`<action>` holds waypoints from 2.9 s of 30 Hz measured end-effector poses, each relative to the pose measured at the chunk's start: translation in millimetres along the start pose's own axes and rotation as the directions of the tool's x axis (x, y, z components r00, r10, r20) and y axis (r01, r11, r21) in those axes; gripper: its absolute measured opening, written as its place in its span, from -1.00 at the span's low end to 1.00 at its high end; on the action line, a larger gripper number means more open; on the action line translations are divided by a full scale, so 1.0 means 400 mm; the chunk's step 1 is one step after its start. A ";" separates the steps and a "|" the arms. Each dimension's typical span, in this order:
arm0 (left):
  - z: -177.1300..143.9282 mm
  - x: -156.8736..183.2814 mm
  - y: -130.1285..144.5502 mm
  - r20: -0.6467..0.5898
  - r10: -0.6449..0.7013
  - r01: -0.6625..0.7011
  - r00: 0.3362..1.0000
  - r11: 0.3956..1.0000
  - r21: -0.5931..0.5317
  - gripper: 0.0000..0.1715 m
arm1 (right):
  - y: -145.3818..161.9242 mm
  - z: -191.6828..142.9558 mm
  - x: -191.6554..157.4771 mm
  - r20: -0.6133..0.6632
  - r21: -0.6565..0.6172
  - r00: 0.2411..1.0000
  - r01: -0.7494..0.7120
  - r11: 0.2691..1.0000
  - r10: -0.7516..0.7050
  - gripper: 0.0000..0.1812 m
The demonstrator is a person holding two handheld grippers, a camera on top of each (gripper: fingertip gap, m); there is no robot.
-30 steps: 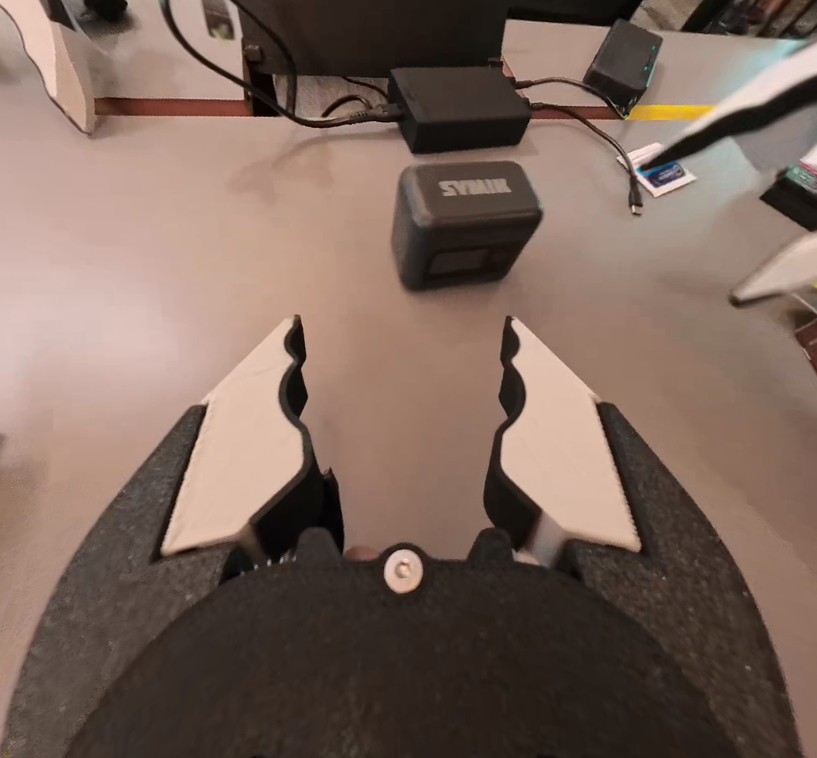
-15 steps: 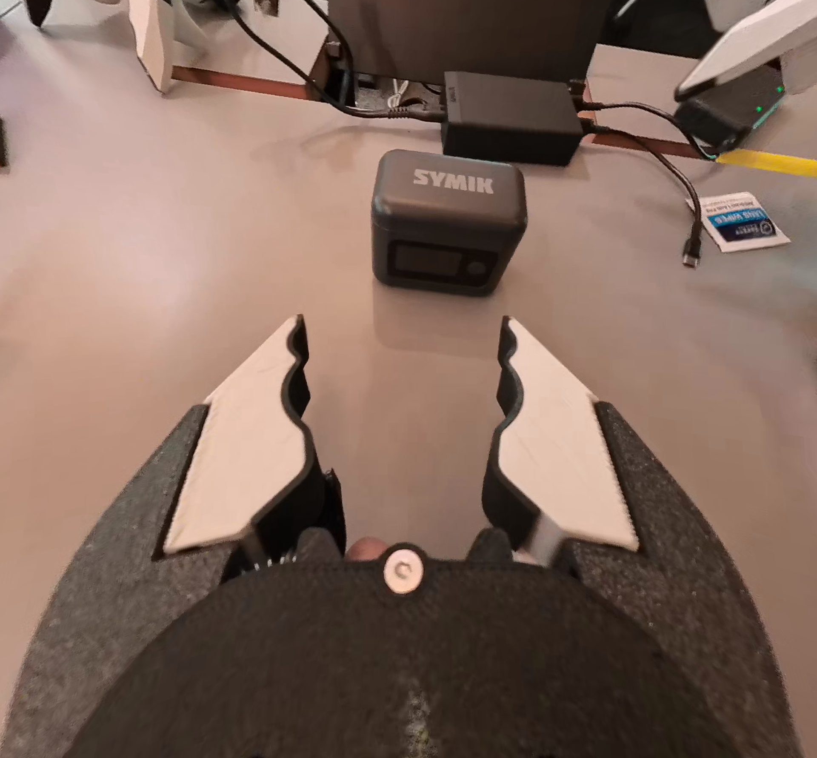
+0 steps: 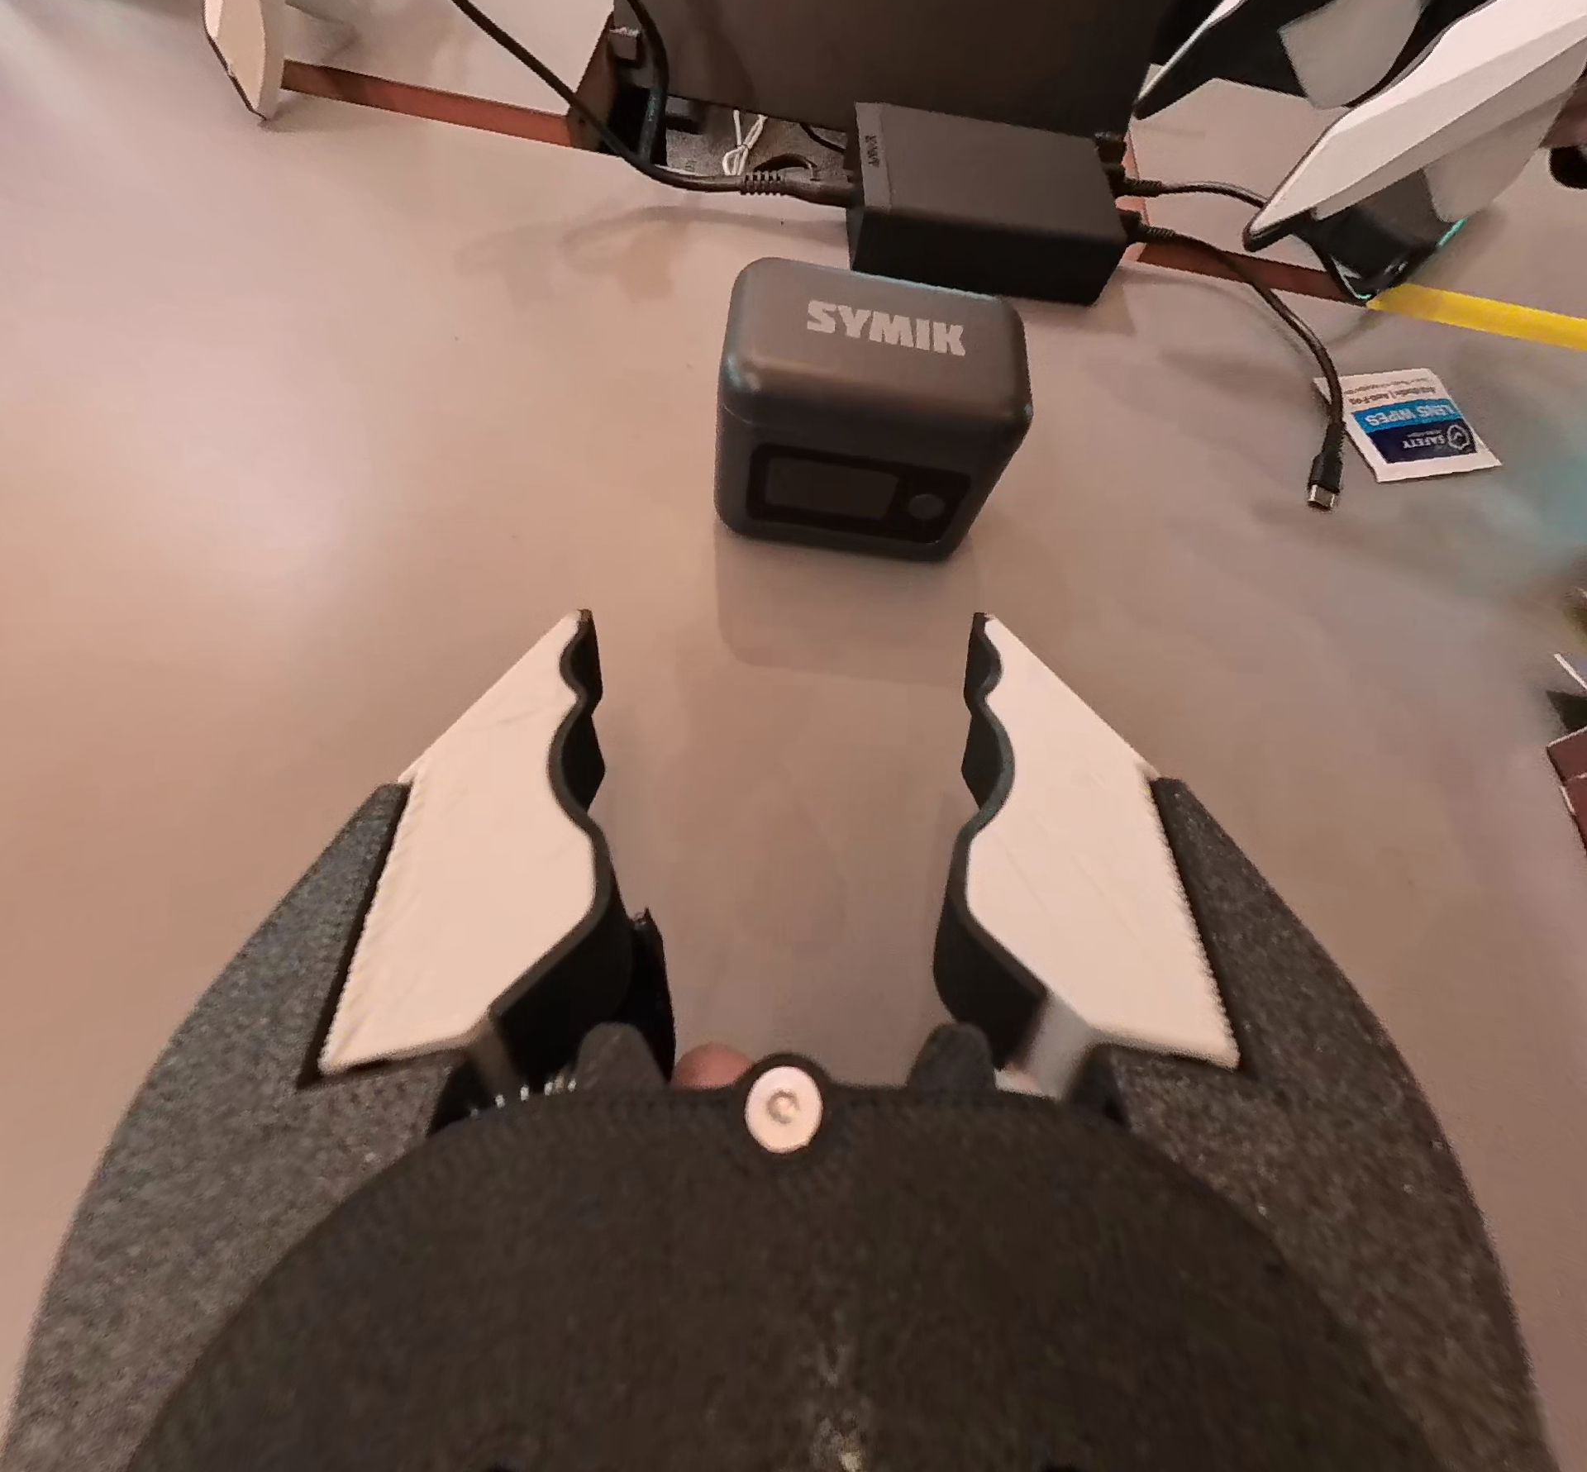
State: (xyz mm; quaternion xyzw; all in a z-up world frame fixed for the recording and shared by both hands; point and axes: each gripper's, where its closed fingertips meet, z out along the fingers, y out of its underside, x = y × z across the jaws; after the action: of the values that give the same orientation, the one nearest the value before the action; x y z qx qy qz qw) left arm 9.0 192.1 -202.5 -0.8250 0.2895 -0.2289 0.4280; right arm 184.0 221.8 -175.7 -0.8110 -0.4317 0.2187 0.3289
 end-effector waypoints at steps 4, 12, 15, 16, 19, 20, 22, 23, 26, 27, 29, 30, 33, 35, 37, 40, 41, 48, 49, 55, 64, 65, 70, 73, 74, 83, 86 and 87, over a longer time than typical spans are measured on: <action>0.003 0.004 0.003 -0.009 0.005 -0.005 1.000 1.000 -0.008 -0.01 | -0.004 0.010 -0.003 0.002 0.003 1.000 0.005 1.000 -0.005 -0.26; 0.014 0.009 -0.008 0.010 0.013 -0.013 1.000 1.000 0.001 0.00 | -0.011 0.038 -0.012 0.036 0.013 0.999 0.030 0.999 -0.030 -0.28; 0.028 0.018 -0.013 0.021 0.012 -0.012 1.000 1.000 -0.004 -0.01 | -0.027 0.055 -0.017 0.063 0.048 0.997 0.044 0.998 -0.046 -0.32; 0.033 0.023 -0.016 0.025 0.016 -0.016 1.000 1.000 -0.005 -0.01 | -0.034 0.063 -0.019 0.072 0.065 0.996 0.052 0.996 -0.057 -0.32; 0.047 0.036 -0.027 0.035 0.023 -0.023 0.999 1.000 -0.005 0.00 | -0.049 0.092 -0.026 0.115 0.097 0.989 0.077 0.992 -0.088 -0.31; 0.052 0.044 -0.030 0.032 0.023 -0.022 0.999 1.000 -0.005 0.01 | -0.052 0.101 -0.029 0.136 0.099 0.986 0.082 0.992 -0.095 -0.31; 0.058 0.057 -0.032 0.028 0.021 -0.021 0.999 1.000 -0.006 0.02 | -0.057 0.112 -0.030 0.170 0.097 0.979 0.094 0.991 -0.109 -0.33; 0.060 0.062 -0.032 0.028 0.023 -0.023 0.999 1.000 -0.007 0.03 | -0.060 0.114 -0.029 0.189 0.092 0.976 0.094 0.991 -0.110 -0.35; 0.061 0.068 -0.032 0.043 0.031 -0.031 0.999 1.000 -0.003 0.04 | -0.087 0.112 -0.039 0.254 0.098 0.959 0.102 0.990 -0.124 -0.40; 0.061 0.068 -0.032 0.045 0.032 -0.032 0.998 0.999 -0.001 0.04 | -0.095 0.114 -0.040 0.264 0.097 0.955 0.115 0.989 -0.137 -0.40; 0.063 0.065 -0.032 0.049 0.027 -0.027 0.998 1.000 -0.001 0.04 | -0.107 0.118 -0.041 0.285 0.087 0.946 0.138 0.987 -0.157 -0.40; 0.064 0.063 -0.031 0.049 0.023 -0.023 0.999 1.000 -0.003 0.04 | -0.109 0.121 -0.040 0.292 0.076 0.942 0.148 0.986 -0.164 -0.40; 0.066 0.056 -0.029 0.047 0.022 -0.022 0.999 1.000 -0.013 0.05 | -0.116 0.124 -0.039 0.300 0.055 0.938 0.166 0.985 -0.175 -0.40; 0.062 0.063 -0.027 -0.001 0.058 -0.058 0.998 0.998 -0.020 0.05 | -0.121 0.119 -0.038 0.289 0.054 0.942 0.163 0.985 -0.172 -0.40; 0.046 0.065 -0.031 -0.080 0.107 -0.109 0.991 0.994 -0.017 0.07 | -0.120 0.109 -0.038 0.261 0.040 0.952 0.153 0.987 -0.158 -0.39; 0.007 0.059 -0.061 -0.280 0.167 -0.167 0.945 0.986 0.024 0.03 | -0.119 0.081 -0.038 0.162 0.016 0.978 0.126 0.992 -0.127 -0.35; -0.006 0.049 -0.076 -0.342 0.199 -0.197 0.918 0.980 0.039 -0.01 | -0.119 0.072 -0.033 0.102 0.007 0.989 0.105 0.994 -0.105 -0.29; -0.084 -0.017 -0.122 -0.773 0.441 -0.571 0.455 0.811 0.127 -0.17 | -0.178 0.011 -0.122 -0.297 0.163 0.947 -0.072 0.984 0.119 -0.08; -0.081 -0.033 -0.122 -0.792 0.468 -0.626 0.391 0.766 0.144 -0.18 | -0.178 0.004 -0.134 -0.359 0.204 0.912 -0.131 0.970 0.199 -0.07; -0.058 -0.063 -0.131 -0.902 0.417 -0.754 0.113 0.627 0.196 -0.24 | -0.155 0.039 -0.262 -0.465 0.573 0.556 -0.403 0.714 0.688 0.08; 0.090 -0.076 -0.107 -0.870 0.488 -0.883 -0.063 0.378 0.276 -0.20 | -0.038 0.200 -0.439 -0.672 0.613 0.091 -0.489 0.621 0.735 0.00; 0.103 -0.070 -0.110 -0.875 0.480 -0.886 -0.069 0.374 0.275 -0.20 | -0.037 0.215 -0.454 -0.690 0.598 0.078 -0.500 0.627 0.720 0.02; 0.126 -0.062 -0.111 -0.874 0.464 -0.914 -0.141 0.279 0.296 -0.20 | -0.072 0.225 -0.482 -0.695 0.621 0.040 -0.469 0.628 0.718 0.04; 0.123 -0.072 -0.116 -0.867 0.468 -0.924 -0.172 0.228 0.306 -0.20 | -0.074 0.231 -0.477 -0.701 0.615 0.037 -0.475 0.629 0.713 0.05; 0.124 -0.076 -0.120 -0.864 0.474 -0.926 -0.172 0.221 0.306 -0.20 | -0.074 0.229 -0.474 -0.703 0.616 0.031 -0.475 0.629 0.711 0.05; 0.018 -0.100 -0.153 -0.854 0.494 -0.870 0.161 0.480 0.113 -0.30 | -0.189 0.206 -0.444 -0.526 0.573 0.468 -0.423 0.702 0.710 -0.06; -0.062 -0.103 -0.157 -0.826 0.438 -0.714 0.354 0.697 0.064 -0.29 | -0.176 0.198 -0.437 -0.442 0.459 0.637 -0.445 0.769 0.632 -0.03; -0.071 -0.115 -0.149 -0.793 0.429 -0.661 0.432 0.749 0.045 -0.28 | -0.154 0.193 -0.431 -0.451 0.405 0.661 -0.448 0.797 0.600 -0.08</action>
State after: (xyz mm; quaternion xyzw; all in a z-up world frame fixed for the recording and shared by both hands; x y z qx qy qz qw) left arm -25.3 234.6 -143.5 -0.5570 0.7227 -0.3590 0.1965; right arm 9.0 128.2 -172.1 -0.8777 -0.0292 0.1124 0.4648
